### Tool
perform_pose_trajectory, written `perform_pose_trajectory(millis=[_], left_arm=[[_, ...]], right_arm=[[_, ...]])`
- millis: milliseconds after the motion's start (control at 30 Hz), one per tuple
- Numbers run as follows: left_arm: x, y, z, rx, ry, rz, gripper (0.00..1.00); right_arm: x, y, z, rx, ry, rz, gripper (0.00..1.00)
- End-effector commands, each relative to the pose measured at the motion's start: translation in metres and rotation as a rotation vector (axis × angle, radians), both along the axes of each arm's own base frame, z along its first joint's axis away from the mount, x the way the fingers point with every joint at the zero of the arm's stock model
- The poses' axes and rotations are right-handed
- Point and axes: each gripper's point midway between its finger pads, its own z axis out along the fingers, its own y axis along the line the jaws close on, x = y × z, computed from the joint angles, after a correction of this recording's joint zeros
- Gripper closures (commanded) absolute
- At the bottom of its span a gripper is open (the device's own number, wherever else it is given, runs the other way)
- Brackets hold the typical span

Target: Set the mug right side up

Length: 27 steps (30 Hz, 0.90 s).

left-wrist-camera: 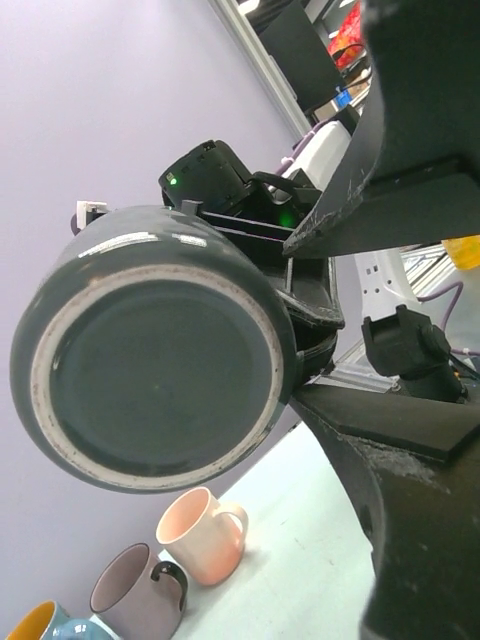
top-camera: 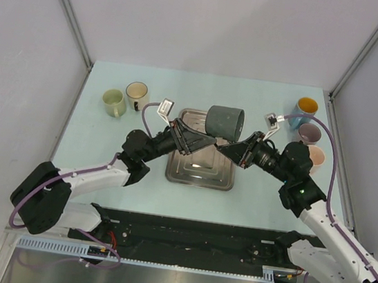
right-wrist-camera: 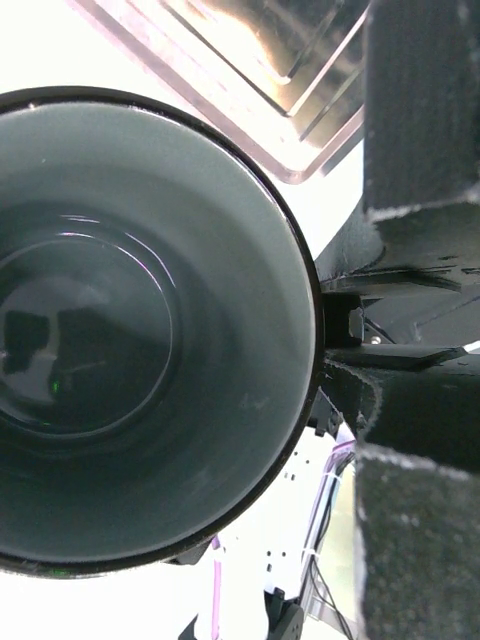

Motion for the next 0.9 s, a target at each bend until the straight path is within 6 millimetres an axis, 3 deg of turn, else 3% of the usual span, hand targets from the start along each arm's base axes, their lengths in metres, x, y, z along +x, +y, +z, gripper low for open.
perform_pose_trajectory(millis=[0,33,100,133,200,233,300,333,367,400,500,567,600,633,700,800,833,867], left_arm=[[-0.003,0.018,0.023,-0.039,-0.09,0.049,0.39],[0.002,0.02,0.012,-0.003,-0.058,0.069,0.38],[0.007,0.034,0.011,0.03,-0.065,0.124,0.34],[0.011,0.037,-0.004,0.084,-0.019,0.145,0.33],[0.016,0.054,-0.002,0.114,-0.039,0.225,0.3],[0.02,0.059,-0.018,0.177,-0.01,0.259,0.3],[0.026,0.078,-0.015,0.204,-0.008,0.359,0.27],[0.028,0.084,-0.03,0.27,0.019,0.391,0.27],[0.029,0.09,-0.033,0.293,0.025,0.422,0.27],[0.032,0.102,-0.029,0.298,0.03,0.487,0.27],[0.033,0.119,-0.043,0.377,0.068,0.557,0.27],[0.028,0.126,-0.05,0.422,0.096,0.566,0.27],[0.029,0.13,-0.052,0.436,0.108,0.593,0.27],[0.027,0.135,-0.057,0.46,0.125,0.603,0.28],[0.024,0.141,-0.064,0.49,0.143,0.613,0.28],[0.021,0.152,-0.075,0.532,0.181,0.65,0.28],[0.02,0.157,-0.081,0.558,0.195,0.663,0.28],[0.018,0.158,-0.083,0.563,0.197,0.666,0.28]], right_arm=[[0.002,-0.011,0.051,0.02,-0.166,-0.062,1.0],[0.008,-0.014,0.051,0.003,-0.164,-0.094,1.0],[0.014,-0.019,0.043,-0.049,-0.124,-0.136,1.0],[0.02,-0.025,0.048,-0.072,-0.136,-0.177,1.0],[0.028,-0.032,0.038,-0.131,-0.095,-0.228,1.0],[0.037,-0.04,0.046,-0.153,-0.108,-0.294,1.0],[0.048,-0.048,0.031,-0.234,-0.054,-0.35,1.0],[0.057,-0.057,0.029,-0.265,-0.039,-0.419,1.0],[0.061,-0.066,0.032,-0.312,-0.015,-0.456,1.0],[0.076,-0.068,0.013,-0.392,0.041,-0.498,1.0],[0.101,-0.092,0.004,-0.554,0.076,-0.637,1.0],[0.124,-0.105,-0.019,-0.667,0.126,-0.707,1.0],[0.134,-0.114,-0.016,-0.68,0.13,-0.743,1.0],[0.148,-0.118,-0.035,-0.73,0.172,-0.755,1.0],[0.163,-0.128,-0.042,-0.768,0.203,-0.786,1.0],[0.187,-0.148,-0.071,-0.84,0.3,-0.833,1.0],[0.196,-0.154,-0.069,-0.832,0.309,-0.851,1.0],[0.204,-0.156,-0.084,-0.859,0.344,-0.849,1.0]])
